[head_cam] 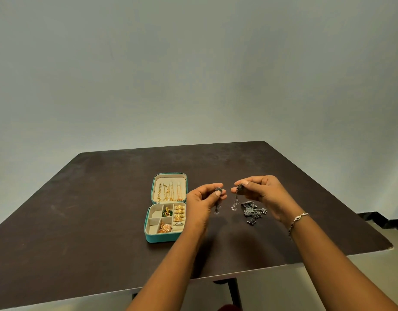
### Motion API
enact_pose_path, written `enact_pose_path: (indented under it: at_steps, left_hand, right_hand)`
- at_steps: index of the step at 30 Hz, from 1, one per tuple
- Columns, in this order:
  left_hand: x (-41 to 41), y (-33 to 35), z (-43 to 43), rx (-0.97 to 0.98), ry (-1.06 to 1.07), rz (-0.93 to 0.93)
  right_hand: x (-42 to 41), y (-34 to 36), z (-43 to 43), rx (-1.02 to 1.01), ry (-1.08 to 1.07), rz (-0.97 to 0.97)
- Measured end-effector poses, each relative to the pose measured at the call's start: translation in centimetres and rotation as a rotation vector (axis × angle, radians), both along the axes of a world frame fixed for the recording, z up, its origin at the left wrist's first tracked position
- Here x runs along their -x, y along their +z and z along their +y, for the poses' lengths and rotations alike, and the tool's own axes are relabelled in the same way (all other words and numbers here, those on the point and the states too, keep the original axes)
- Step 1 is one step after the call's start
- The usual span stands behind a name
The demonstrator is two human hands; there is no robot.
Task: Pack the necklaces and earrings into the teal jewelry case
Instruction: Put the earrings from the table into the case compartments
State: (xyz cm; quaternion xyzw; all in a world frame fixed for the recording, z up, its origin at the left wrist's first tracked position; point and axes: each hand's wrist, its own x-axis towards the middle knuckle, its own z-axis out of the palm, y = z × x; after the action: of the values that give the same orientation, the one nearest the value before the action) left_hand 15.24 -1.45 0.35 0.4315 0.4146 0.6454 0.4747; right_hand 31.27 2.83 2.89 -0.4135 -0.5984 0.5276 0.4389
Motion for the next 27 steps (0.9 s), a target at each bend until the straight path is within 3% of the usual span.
enact_pose_path:
  at_steps: [14, 27]
  left_hand:
    - [5.4, 1.4, -1.6, -0.155, 0.258, 0.192]
    - [11.8, -0.8, -3.1, -0.11, 0.485, 0.065]
  right_hand:
    - [4.6, 1.0, -1.0, -0.202, 0.038, -0.098]
    - [12.5, 1.6, -1.1, -0.151, 0.142, -0.07]
